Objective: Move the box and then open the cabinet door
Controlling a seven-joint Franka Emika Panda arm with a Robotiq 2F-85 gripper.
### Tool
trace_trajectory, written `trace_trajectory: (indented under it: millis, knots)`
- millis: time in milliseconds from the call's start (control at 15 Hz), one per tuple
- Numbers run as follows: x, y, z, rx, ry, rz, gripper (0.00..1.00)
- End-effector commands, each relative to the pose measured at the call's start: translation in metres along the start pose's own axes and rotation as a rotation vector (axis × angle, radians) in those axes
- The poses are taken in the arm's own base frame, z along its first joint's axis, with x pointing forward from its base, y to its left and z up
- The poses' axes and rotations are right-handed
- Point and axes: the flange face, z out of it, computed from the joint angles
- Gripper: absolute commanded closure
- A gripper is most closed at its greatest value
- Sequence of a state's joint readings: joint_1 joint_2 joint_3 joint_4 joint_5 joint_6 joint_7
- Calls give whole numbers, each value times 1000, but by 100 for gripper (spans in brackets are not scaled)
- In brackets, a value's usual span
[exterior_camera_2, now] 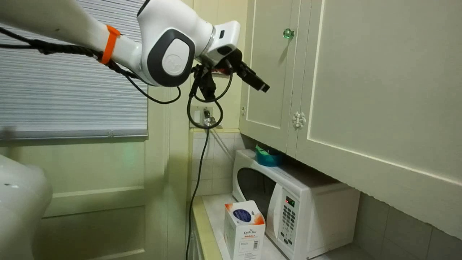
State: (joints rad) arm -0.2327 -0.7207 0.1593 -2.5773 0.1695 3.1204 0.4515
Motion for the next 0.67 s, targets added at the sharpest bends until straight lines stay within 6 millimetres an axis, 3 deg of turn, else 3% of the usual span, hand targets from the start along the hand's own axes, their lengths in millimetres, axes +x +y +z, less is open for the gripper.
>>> trace_trajectory:
  millis: [0, 267, 600]
  knots:
    - [46, -49, 7, 64, 142, -129, 0]
    - [77, -73, 5, 91, 345, -238, 0]
    - [92, -65, 13, 29, 573, -379, 0]
